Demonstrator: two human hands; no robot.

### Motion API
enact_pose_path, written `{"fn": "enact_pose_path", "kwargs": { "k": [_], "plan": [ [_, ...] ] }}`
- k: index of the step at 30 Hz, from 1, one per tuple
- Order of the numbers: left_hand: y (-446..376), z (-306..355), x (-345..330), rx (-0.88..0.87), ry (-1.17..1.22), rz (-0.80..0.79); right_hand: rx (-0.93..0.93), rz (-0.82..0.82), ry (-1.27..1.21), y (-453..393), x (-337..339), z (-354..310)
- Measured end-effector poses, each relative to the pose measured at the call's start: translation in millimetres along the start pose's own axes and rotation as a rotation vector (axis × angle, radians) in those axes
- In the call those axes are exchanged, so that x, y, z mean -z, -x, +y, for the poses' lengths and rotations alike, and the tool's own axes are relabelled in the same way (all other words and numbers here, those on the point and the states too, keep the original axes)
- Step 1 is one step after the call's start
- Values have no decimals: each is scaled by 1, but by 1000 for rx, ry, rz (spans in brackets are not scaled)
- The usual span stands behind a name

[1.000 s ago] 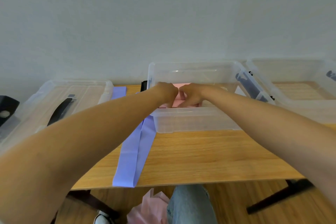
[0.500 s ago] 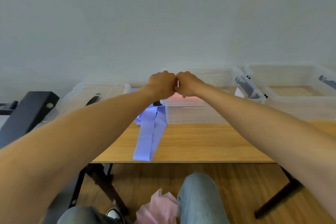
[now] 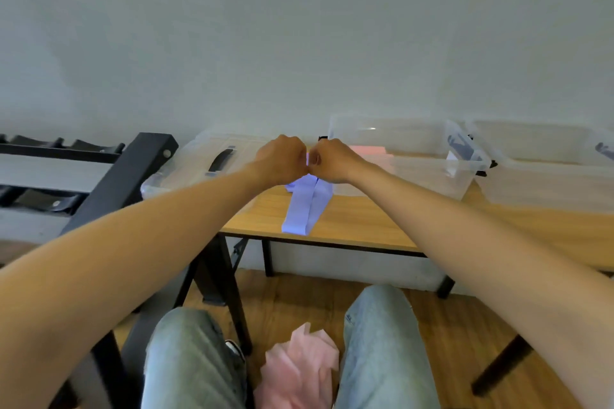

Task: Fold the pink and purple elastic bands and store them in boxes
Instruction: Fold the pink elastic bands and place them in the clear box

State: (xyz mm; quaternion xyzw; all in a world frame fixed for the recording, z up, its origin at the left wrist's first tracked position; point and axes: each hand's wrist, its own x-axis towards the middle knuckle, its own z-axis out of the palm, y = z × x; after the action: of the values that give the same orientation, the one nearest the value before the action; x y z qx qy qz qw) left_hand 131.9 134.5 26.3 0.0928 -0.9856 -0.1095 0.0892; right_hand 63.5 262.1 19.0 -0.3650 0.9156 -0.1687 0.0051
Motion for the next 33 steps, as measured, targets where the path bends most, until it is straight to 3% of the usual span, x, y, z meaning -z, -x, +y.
{"fn": "enact_pose_path", "kwargs": {
  "k": [11, 20, 29, 33],
  "plan": [
    [92, -19, -83, -112, -116, -254, 1, -310, 89, 77, -110, -15],
    [129, -36, -211, -127, -80, -540, -42, -667, 103, 112, -227, 26],
    [140, -89, -356, -105, -168, -858, -204, -891, 124, 112, -378, 75],
    [144, -112, -404, -5, -135, -949, -350, -1011, -17, 112, -432, 84]
  ]
}}
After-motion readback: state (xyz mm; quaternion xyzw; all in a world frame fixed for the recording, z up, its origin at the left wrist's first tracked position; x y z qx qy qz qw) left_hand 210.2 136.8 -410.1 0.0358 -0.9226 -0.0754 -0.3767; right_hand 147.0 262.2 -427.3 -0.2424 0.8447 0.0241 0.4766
